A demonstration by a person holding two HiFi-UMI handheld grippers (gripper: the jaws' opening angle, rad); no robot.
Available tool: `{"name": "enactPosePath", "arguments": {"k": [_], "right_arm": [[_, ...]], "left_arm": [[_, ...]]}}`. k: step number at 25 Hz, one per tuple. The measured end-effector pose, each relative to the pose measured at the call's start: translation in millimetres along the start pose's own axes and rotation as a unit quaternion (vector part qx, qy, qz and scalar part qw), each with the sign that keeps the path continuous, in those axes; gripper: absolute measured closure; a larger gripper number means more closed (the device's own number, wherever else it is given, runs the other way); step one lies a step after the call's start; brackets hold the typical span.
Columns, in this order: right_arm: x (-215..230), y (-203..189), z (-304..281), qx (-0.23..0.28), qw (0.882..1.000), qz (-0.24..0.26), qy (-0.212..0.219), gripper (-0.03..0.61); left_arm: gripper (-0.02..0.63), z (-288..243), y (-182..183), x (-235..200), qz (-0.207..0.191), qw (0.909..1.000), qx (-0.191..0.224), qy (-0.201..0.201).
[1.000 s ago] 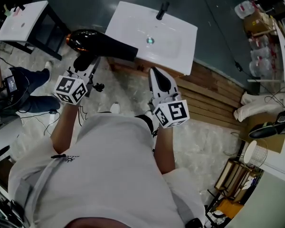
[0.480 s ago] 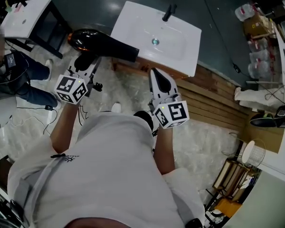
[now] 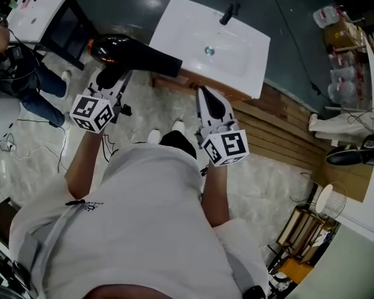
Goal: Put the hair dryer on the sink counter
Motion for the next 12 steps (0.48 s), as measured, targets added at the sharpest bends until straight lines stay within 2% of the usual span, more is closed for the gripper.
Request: {"name": "enactPosePath", "arguments": {"k": [12], "right_arm": [[-2, 1, -15, -0.005, 1.000, 0.000, 0.016, 0.571]], "left_arm": [[0.442, 3, -6, -5, 0.008, 0.9999, -0.004, 0.006]]}}
Point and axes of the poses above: the fingertips, and each gripper's own axes: z backward along the fingers, x to its right, y out of its top, the point moved 8 cm from there along z, backward along the fingers, and after that the axes turned 14 degrees about -x, right-handed, at the moved point
